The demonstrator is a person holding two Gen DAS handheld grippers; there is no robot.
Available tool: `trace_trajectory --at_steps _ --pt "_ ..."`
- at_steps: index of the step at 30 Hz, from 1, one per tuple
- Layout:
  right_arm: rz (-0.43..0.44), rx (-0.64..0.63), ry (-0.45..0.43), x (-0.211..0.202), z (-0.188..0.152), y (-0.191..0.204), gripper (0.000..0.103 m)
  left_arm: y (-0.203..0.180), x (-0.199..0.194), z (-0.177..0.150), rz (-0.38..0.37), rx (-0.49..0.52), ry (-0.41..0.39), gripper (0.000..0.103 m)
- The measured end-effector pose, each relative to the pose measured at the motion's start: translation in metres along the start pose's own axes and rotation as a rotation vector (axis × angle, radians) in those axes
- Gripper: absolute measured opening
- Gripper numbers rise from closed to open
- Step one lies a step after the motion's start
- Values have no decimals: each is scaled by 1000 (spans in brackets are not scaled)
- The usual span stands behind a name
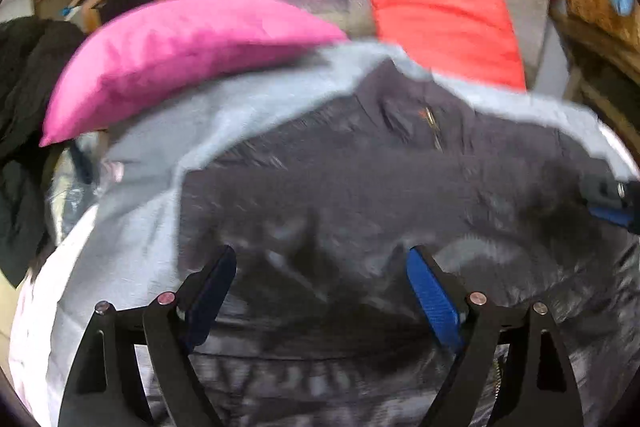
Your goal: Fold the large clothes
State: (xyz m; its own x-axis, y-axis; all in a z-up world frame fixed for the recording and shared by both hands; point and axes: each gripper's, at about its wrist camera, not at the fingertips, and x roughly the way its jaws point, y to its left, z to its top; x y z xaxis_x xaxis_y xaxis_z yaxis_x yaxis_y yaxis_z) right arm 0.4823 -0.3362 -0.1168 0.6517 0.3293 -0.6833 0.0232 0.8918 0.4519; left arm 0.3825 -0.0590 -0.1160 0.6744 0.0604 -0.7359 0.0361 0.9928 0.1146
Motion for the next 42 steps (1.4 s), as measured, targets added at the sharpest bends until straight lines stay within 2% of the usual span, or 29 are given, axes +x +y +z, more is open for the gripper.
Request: trace_trajectory --at_steps 2,3,5,13,16,17,19,20,22,24,25,27,29,32,34,35,37,38,40,42 --pt "43 102 62 20 -1 -22 72 -9 20 -9 25 29 70 89" --pt "81 166 79 28 -3 -37 71 -10 24 -11 25 25 67 89" --pt "105 196 64 30 -5 -42 70 -10 27 -14 25 9 60 89" --pt "38 162 76 30 -6 -30 70 -12 33 -17 24 5 72 90" --pt "-32 107 39 12 -6 -7 72 -11 34 -13 25 4 74 90" --pt "-25 84 26 6 -6 -1 72 -10 33 -14 24 3 72 90" --pt "48 45 11 -6 -10 15 72 -9 32 -15 23 2 67 90" --pt "62 38 10 -8 -12 18 75 -9 32 -15 24 1 65 91" --pt "85 25 46 -3 -20 20 78 -9 31 -15 25 -2 64 91" --pt "22 43 133 22 -31 5 78 -9 30 -15 20 -2 67 91" --pt "37 82 160 33 -36 -6 78 -8 29 -15 17 -1 67 91" --pt "51 74 126 31 -37 -9 77 -3 24 -11 -7 -10 73 91" --pt "15 37 135 31 -37 -1 77 10 10 -7 -27 -60 48 91" --pt "-2 18 133 33 -38 0 78 28 -9 -9 42 -116 -40 90" --pt "-6 21 122 32 -39 2 78 27 16 -15 67 -58 72 91" --pt "-15 19 124 32 -40 4 78 31 22 -18 63 -68 84 91" --pt "-13 23 121 24 -35 13 78 41 28 -20 59 -111 75 92" --pt "29 29 101 16 -30 18 78 42 28 -20 54 -117 75 92" --pt "66 18 40 3 -14 26 78 41 29 -20 64 -103 65 93" --pt "70 40 25 4 2 24 79 41 29 -22 68 -94 48 93"
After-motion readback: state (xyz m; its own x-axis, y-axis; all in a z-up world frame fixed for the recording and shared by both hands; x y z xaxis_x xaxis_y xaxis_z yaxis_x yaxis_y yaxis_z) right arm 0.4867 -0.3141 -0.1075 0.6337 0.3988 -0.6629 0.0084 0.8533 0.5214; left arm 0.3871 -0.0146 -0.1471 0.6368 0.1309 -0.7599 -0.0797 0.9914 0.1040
